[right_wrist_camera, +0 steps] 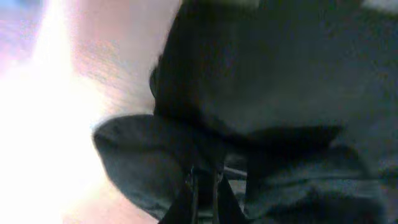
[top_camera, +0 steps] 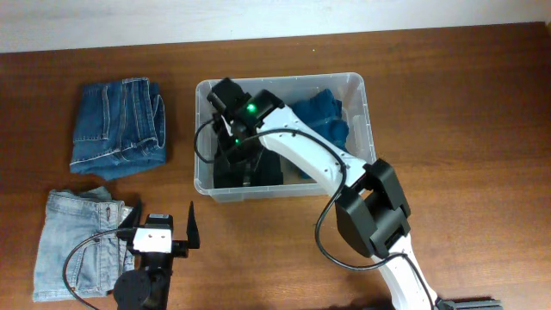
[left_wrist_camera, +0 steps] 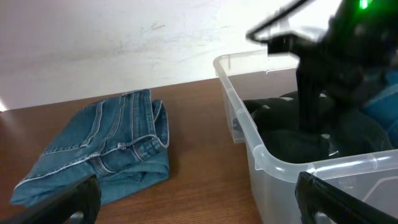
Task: Pack container
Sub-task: 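Press the black garment down into the bin's left half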
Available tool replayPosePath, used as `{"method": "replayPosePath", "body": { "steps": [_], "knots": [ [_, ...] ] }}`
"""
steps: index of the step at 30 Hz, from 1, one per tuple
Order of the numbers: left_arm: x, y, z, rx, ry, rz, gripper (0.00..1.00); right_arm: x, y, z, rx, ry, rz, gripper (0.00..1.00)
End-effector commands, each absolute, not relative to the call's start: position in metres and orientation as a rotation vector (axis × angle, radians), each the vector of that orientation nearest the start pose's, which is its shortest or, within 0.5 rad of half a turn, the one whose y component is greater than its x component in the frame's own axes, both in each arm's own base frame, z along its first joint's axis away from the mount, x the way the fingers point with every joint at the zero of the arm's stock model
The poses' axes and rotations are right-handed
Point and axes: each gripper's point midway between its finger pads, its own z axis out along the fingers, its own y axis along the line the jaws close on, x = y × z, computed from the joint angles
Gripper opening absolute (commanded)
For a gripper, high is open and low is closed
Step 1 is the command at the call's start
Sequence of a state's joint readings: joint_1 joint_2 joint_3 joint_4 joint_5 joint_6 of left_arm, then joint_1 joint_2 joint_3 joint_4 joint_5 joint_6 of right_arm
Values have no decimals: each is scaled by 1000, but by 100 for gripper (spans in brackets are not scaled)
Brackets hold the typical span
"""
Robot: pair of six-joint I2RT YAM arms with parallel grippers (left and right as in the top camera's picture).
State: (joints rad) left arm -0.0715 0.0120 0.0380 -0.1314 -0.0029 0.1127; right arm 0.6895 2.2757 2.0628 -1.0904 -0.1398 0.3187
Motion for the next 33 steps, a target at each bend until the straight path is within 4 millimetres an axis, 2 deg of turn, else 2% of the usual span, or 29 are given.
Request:
{"method": "replayPosePath", "body": {
  "steps": [1, 4, 7, 16, 20, 28, 33],
  "knots": [
    [243, -18, 156, 169, 1665, 41, 99, 395, 347, 113, -532, 2832, 423, 4],
    [243, -18, 156, 169, 1665, 41, 99, 396, 353, 128, -537, 2808, 468, 9],
    [243, -18, 156, 169, 1665, 41, 99, 388, 362, 130, -561, 2823, 554, 10],
    [243, -18, 156, 169, 1665, 41, 99, 350, 369, 107, -631, 2928, 539, 10],
    [243, -18, 156, 169, 1665, 41, 99, 340, 372, 93, -643, 2954, 527, 10],
    [243, -18, 156, 169, 1665, 41, 99, 344, 374, 66, -627, 2940, 521, 11],
    [243, -18, 156, 169, 1665, 41, 99, 362, 361, 56, -591, 2888, 365, 10]
  ]
}}
